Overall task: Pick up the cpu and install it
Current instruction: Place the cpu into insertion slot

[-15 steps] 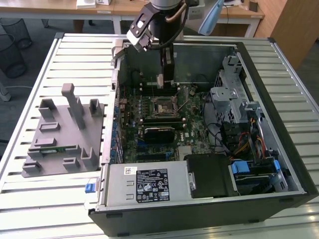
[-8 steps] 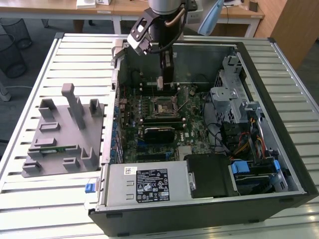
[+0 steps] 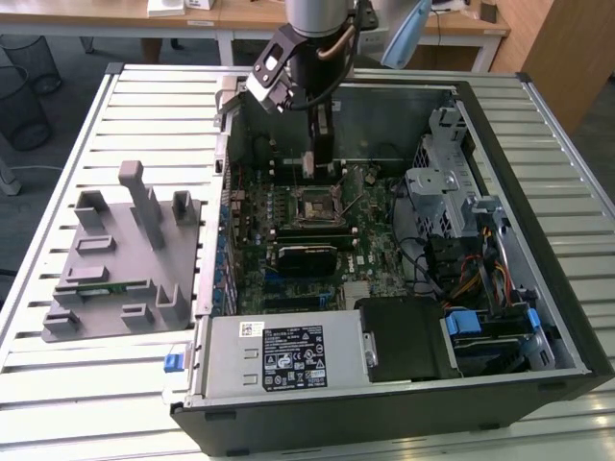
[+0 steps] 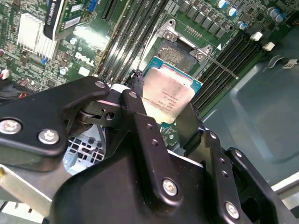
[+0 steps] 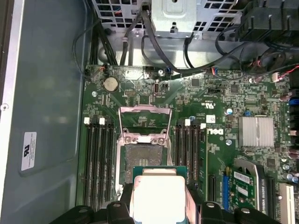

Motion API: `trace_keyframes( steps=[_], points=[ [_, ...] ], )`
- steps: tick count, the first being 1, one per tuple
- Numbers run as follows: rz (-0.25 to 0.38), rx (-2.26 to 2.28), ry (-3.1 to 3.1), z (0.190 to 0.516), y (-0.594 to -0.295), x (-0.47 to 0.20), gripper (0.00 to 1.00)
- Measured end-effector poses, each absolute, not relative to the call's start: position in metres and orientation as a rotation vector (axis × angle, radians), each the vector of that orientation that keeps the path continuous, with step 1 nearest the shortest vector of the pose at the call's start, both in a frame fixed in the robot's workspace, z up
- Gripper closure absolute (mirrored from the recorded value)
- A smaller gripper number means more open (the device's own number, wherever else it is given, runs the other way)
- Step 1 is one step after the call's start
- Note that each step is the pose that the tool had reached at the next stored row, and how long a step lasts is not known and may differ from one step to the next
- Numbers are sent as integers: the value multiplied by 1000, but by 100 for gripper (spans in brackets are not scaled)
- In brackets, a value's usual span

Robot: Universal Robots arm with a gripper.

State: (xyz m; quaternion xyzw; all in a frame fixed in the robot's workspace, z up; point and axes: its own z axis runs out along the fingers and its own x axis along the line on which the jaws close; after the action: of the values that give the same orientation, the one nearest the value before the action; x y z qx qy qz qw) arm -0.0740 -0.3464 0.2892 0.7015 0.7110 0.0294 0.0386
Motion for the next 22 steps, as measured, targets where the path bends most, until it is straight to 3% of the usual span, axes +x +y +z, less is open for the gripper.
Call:
trace_keyframes(
  steps=[22],
  points=[
    [90, 2151, 2180, 259, -341, -71, 47]
  ],
)
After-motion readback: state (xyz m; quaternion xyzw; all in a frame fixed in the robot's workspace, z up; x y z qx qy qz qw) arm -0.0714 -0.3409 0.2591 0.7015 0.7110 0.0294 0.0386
